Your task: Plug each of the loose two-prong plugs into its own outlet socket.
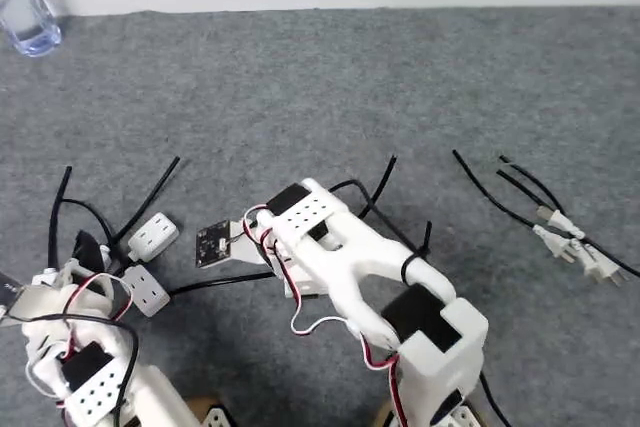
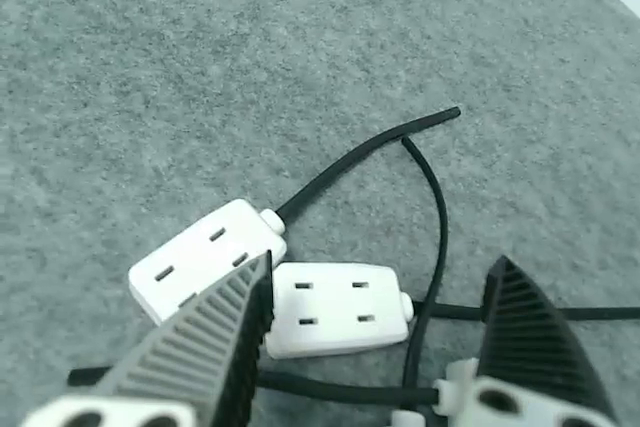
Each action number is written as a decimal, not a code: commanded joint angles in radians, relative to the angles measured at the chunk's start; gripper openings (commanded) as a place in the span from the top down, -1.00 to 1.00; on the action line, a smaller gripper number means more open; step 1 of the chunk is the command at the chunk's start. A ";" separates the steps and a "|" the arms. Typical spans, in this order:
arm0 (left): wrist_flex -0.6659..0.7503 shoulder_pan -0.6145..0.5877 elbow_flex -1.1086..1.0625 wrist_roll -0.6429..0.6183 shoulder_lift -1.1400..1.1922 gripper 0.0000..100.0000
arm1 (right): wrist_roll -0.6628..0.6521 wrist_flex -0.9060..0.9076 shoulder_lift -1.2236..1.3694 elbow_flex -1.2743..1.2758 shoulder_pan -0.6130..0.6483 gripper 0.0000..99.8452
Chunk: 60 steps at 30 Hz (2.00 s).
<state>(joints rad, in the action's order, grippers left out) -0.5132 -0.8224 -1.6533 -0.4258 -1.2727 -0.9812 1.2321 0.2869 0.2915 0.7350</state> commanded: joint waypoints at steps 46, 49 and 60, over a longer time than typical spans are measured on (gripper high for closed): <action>-0.005 0.123 -0.027 0.015 0.000 0.36 | 0.315 -0.484 0.510 -0.905 -0.510 0.71; -0.005 0.123 -0.027 0.015 0.000 0.36 | 0.364 -0.484 0.510 -0.905 -0.512 0.25; -0.003 0.123 -0.027 0.015 0.000 0.36 | 0.365 -0.344 0.386 -0.905 -0.521 0.16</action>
<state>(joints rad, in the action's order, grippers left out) -0.5132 -0.7073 -1.6870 -0.4150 -1.2712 -0.6252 0.8086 0.7994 -0.5554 0.2179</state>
